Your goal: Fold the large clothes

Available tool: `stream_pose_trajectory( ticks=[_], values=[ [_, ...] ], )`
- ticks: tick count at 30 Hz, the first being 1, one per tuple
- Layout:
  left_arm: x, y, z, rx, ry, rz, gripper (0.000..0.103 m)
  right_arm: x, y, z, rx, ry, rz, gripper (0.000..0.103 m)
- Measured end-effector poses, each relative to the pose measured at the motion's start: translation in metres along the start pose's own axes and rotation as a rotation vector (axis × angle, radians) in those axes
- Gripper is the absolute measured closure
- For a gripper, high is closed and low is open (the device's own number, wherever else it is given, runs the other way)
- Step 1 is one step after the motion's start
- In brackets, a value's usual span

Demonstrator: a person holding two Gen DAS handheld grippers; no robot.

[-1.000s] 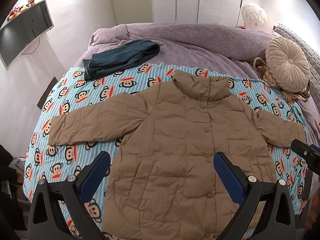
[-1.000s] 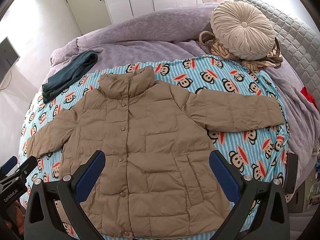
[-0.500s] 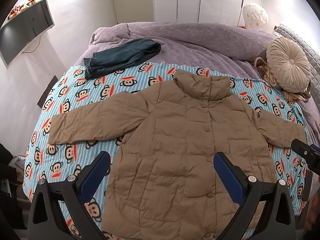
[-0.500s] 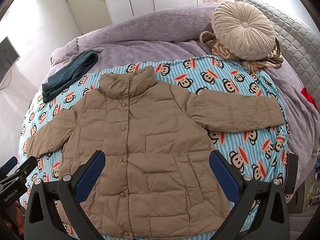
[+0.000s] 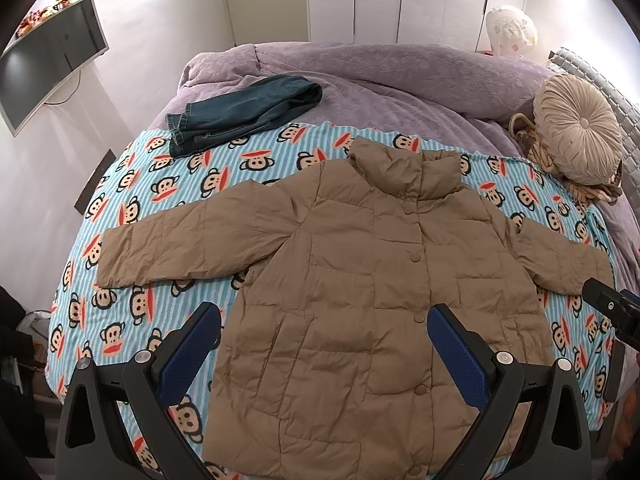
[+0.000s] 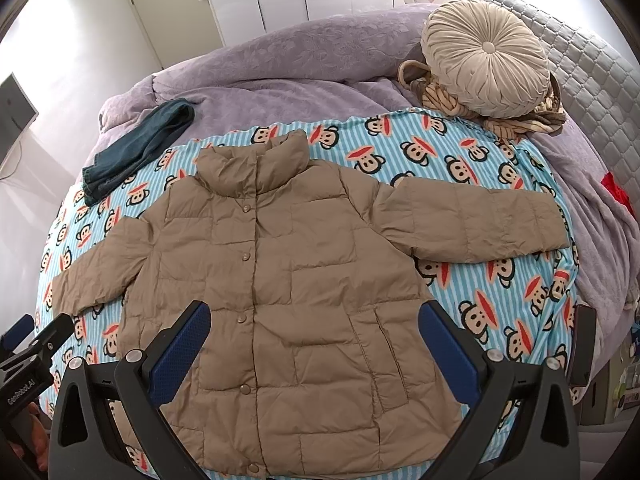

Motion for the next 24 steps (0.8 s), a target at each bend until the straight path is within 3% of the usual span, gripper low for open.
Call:
stream_pose_trajectory(
  ticks=[24],
  values=[
    [-0.0025,0.0020,0.0019,-0.012,-0.006,-0.005,0.000,0.0004,0.0004,0.0031,-0.002,-0.001,0.003,0.000]
  ],
)
Point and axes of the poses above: each gripper's, at about its wrist camera, not at the fingertips, and y roughly the way its jaws point, z to its left, x to its top, the point moved 3 cm from there along y, roughly the way its jaws point, and after that the axes turned 7 degrees about z, right-handed, at the moved point
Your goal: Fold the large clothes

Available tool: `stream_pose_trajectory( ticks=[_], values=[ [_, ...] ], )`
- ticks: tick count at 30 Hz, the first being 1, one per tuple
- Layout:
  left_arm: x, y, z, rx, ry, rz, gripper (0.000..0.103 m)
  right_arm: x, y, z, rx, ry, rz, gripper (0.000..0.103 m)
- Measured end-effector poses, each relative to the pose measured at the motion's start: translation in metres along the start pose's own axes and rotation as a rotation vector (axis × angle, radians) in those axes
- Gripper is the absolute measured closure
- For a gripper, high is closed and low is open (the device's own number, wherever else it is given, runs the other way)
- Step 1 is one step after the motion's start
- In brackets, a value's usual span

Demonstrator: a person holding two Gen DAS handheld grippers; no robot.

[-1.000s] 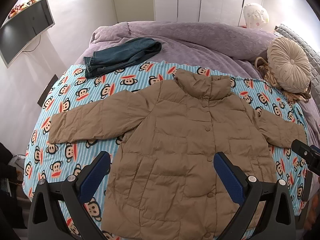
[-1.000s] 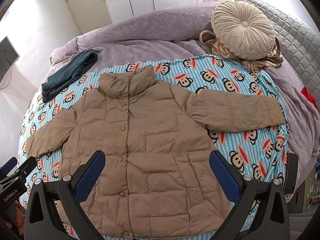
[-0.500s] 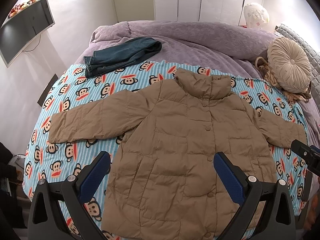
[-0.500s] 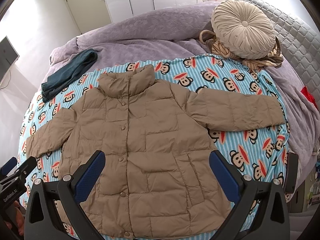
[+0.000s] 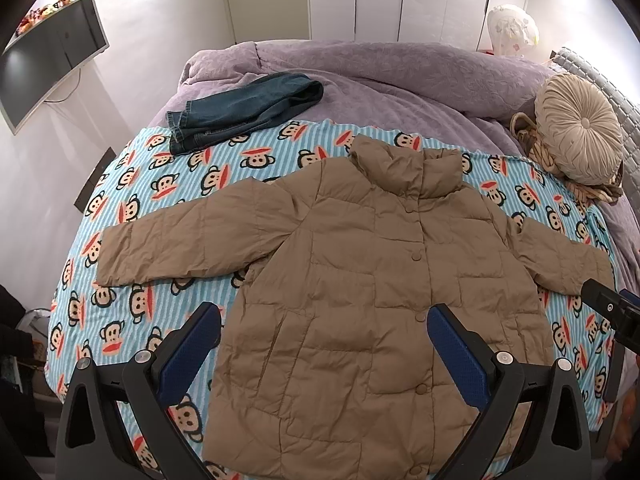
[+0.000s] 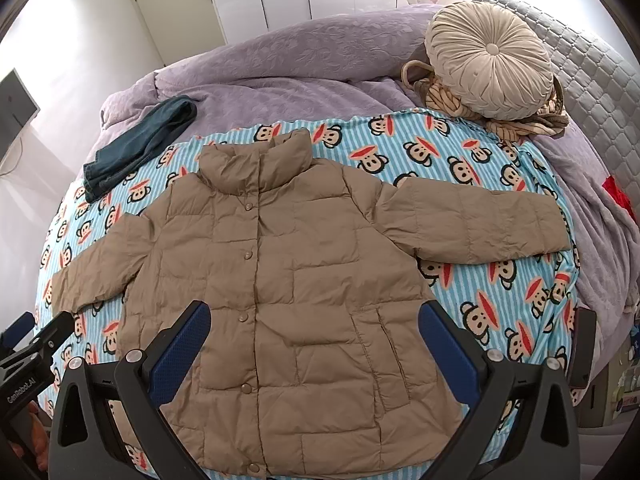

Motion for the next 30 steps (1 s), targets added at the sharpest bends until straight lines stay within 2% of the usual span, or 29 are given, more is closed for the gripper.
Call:
stream_pose_trajectory(
  ticks=[11,12,14,15,17,20,24,27,30],
  values=[
    [-0.007,0.009,0.000,-0.001,0.000,0.046,0.000,0.000,0.001,0.002,-0.002,-0.003,0.006,0.000],
    [-0.003,0.011,-0.001,-0.051,-0.023,0.059,0.000,-0.001,0.002,0.002,-0.003,-0.003,0.009,0.000],
    [-0.004,0.014,-0.001,-0.078,-0.034,0.078,0.000,-0.003,0.007,0.006,-0.002,-0.005,0.017,0.000],
    [-0.005,0.015,-0.002,-0.113,-0.049,0.118,0.000,-0.002,0.008,0.007,-0.003,-0.006,0.021,0.000],
    [-0.006,0.017,-0.002,-0.125,-0.048,0.133,0.000,-0.003,0.013,0.008,-0.004,-0.005,0.035,0.000],
    [-0.006,0.023,0.001,-0.121,-0.033,0.112,0.000,-0.002,0.022,0.008,0.013,0.013,0.075,0.000],
    [-0.007,0.037,0.013,-0.083,-0.033,0.104,0.000,-0.006,0.037,0.014,0.022,0.007,0.125,0.000],
    [-0.011,0.053,0.030,-0.071,-0.069,0.132,0.000,-0.006,0.048,0.027,0.028,-0.020,0.160,0.000],
    [-0.017,0.075,0.056,-0.125,-0.140,0.162,0.000,-0.010,0.063,0.046,0.042,-0.054,0.192,0.000]
  ],
)
Point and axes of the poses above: each gripper's, at about its wrist camera, not at the fingertips, and y roughly the way its jaws point, z to its left, x to its top, the point moved 3 cm from there along y, roughly the way its jaws point, and after that the axes turned 7 degrees about z, right-handed, at the moved point
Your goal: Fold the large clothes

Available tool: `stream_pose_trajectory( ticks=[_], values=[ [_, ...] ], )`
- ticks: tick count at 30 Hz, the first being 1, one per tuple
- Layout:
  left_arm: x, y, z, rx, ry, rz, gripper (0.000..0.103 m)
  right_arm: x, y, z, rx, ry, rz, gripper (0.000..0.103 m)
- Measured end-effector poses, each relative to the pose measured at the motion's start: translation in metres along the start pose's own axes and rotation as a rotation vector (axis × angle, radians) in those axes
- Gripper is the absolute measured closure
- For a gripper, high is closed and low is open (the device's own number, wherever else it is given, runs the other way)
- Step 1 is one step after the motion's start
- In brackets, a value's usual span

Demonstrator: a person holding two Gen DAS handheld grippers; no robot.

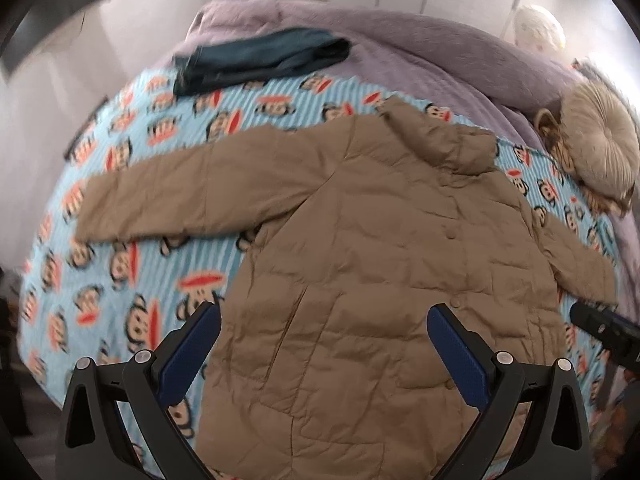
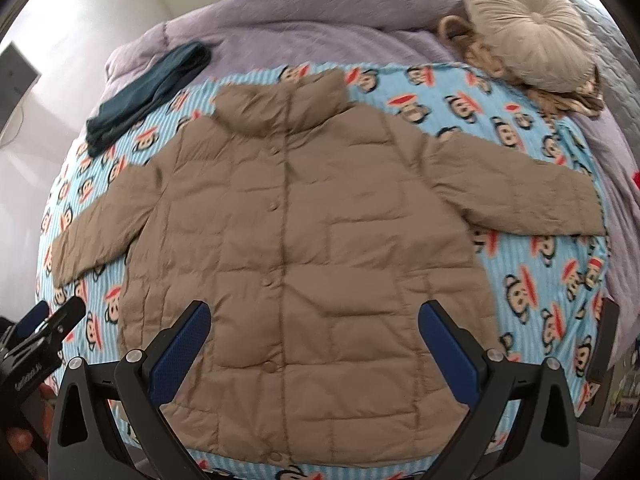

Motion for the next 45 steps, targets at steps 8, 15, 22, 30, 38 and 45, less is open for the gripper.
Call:
stream_pose_trajectory(
  ticks=[8,15,22,30,38,45],
  values=[
    [0.014,0.041,0.117,-0.159,-0.257,-0.104,0.000,0.002,0.050,0.059,0.163,-0.050,0.064,0.000],
    [0.037,0.086,0.230,-0.199,-0.498,-0.149,0.000,0.002,0.097,0.117,0.198,-0.139,0.104,0.000],
    [0.066,0.137,0.303,-0.222,-0.619,-0.165,0.000,0.000,0.136,0.155,0.209,-0.199,0.172,0.000],
    [0.099,0.147,0.318,-0.188,-0.662,-0.248,0.032,0.020,0.153,0.186,0.239,-0.205,0.140,0.000],
    [0.113,0.114,0.308,-0.246,-0.570,-0.321,0.092,0.062,0.168,0.215,0.289,-0.164,0.068,0.001],
    [0.129,0.047,0.257,-0.242,-0.350,-0.432,0.092,0.097,0.199,0.234,0.429,-0.088,0.055,0.078]
  ],
)
Point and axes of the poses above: each gripper's, at about its wrist camera, not at the fingertips, and y roughly the way its jaws point, z to its left, x to its top, the point moved 3 cm from there along y, roughly the way its jaws point, and after that the axes turned 7 degrees about z, right-handed, at the moved point
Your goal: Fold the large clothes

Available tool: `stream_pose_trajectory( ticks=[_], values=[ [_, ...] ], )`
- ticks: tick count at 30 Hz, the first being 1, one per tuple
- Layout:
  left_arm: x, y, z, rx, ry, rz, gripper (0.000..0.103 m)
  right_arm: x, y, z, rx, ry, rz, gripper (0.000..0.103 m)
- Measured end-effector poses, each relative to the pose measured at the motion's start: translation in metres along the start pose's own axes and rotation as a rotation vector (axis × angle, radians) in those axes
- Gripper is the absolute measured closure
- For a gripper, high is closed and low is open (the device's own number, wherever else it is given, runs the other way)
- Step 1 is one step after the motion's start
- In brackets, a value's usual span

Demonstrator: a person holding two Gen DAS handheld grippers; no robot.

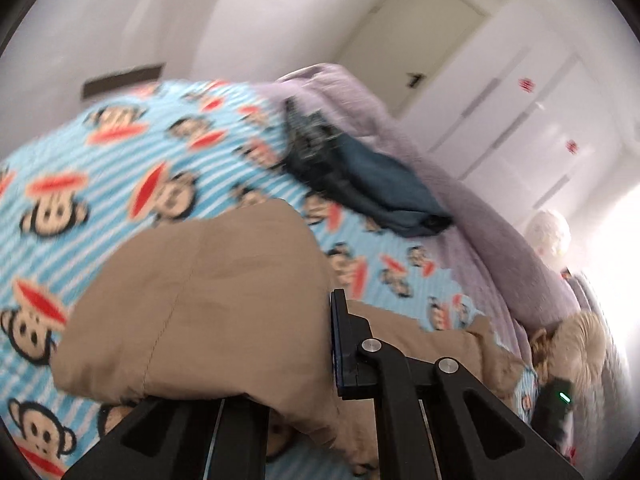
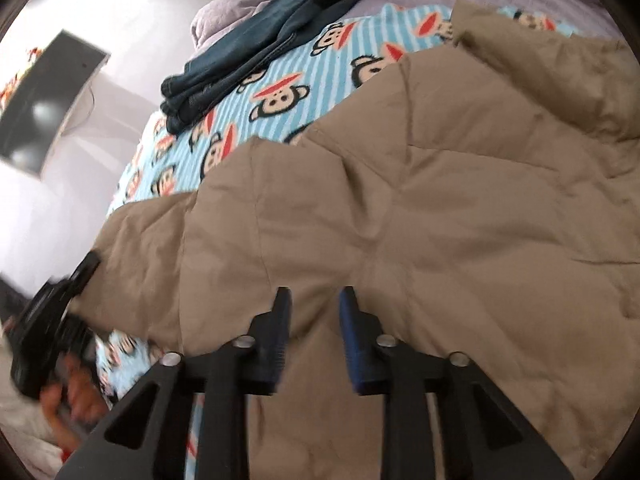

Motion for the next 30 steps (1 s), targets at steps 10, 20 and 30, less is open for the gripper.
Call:
stream_pose_trajectory(
  ticks=[10,20,30],
  values=[
    [-0.021,-0.005,-0.138,-0.193,0.292,0.071,0.092,0.015,0.059,0.006,0.132,0.014,0.114,0.080],
    [-0.130,0.083,-0.294,-0.206,0.675,0.294,0.092,-0.014,-0.085,-0.126,-0.028,0.196,-0.085,0.080],
    [-0.246,0.144,-0.301,0.040,0.958,0.445,0.041,-0.070,-0.146,-0.238,-0.213,0.333,-0.119,0.079]
  ],
)
Point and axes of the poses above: each gripper's, at about its wrist camera, not at the fingertips, and y roughly the way its jaws point, z to its left, x to its top, the point moved 3 cm from there along y, roughly the way its jaws point, and after that the axes turned 7 degrees about z, right-handed, at the moved point
